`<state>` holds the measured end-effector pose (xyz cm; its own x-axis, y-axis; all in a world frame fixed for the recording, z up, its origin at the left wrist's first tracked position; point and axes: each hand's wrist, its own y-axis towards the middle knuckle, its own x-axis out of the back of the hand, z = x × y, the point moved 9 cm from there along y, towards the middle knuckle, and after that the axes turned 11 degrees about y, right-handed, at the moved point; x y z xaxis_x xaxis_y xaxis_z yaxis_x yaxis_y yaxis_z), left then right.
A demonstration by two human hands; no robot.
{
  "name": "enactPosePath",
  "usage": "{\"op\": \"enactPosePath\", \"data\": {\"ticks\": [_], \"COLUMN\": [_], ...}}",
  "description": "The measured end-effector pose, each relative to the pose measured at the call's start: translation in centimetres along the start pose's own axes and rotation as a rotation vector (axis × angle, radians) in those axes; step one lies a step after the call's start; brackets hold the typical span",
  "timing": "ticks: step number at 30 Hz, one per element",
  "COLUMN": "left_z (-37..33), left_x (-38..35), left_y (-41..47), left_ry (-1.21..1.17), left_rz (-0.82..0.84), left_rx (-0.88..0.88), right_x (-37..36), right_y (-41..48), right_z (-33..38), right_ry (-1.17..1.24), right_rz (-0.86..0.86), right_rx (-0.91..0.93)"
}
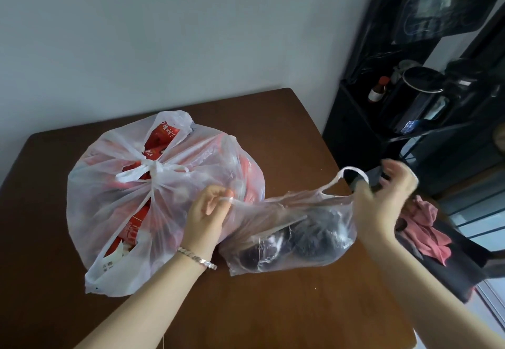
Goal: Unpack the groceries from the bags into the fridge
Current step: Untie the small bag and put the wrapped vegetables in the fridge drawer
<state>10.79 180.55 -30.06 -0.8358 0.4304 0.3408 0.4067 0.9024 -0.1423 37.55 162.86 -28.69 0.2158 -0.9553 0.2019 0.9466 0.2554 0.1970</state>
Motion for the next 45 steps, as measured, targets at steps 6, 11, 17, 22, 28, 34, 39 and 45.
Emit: {"op": "enactPosePath", "data": {"ticks": [6, 11, 17, 22, 28, 34, 39, 45], "left_z": [1.9, 3.1, 2.2, -0.1, -0.1, 3.4, 3.4, 4.8], "left_x": [-2.5, -2.7, -4.4, -4.4, -12.7, -13.0, -11.7, -10.7], "left_y": [-2.3, -1.0, -2.7, -3.8, -6.5, -5.6, -4.5, -1.6], "left_ry": [-0.601, -0.438, 0.408, 1.546, 1.332, 1.541, 1.431, 1.657], "left_rz": [0.094, 0.187, 0.425, 0.262, 0.566, 0.618, 0.489, 0.48], "left_rx": [0.393, 0.368, 0.134, -0.15, -0.808, -0.623, -0.477, -0.263], "right_x": [-11.3, -8.2, -6.3, -7.6, -8.1, -6.2, -4.6, -3.5], "right_y": [-7.7, -6.0, -7.0, -7.9, -8.7, -8.3, -8.2, -7.0], "right_z": [0.0, -4.8, -7.4, -7.4, -8.7, -10.1, -10.2, -7.3], "right_ry": [-0.756, -1.082, -1.167, -1.195, -1.325, -1.264, -0.782, -0.041], "right_rz": [1.261, 1.31, 1.228, 1.075, 1.035, 1.051, 1.105, 1.006], "right_rx": [0.391, 0.263, 0.184, 0.193, 0.09, 0.027, -0.24, -0.444]}}
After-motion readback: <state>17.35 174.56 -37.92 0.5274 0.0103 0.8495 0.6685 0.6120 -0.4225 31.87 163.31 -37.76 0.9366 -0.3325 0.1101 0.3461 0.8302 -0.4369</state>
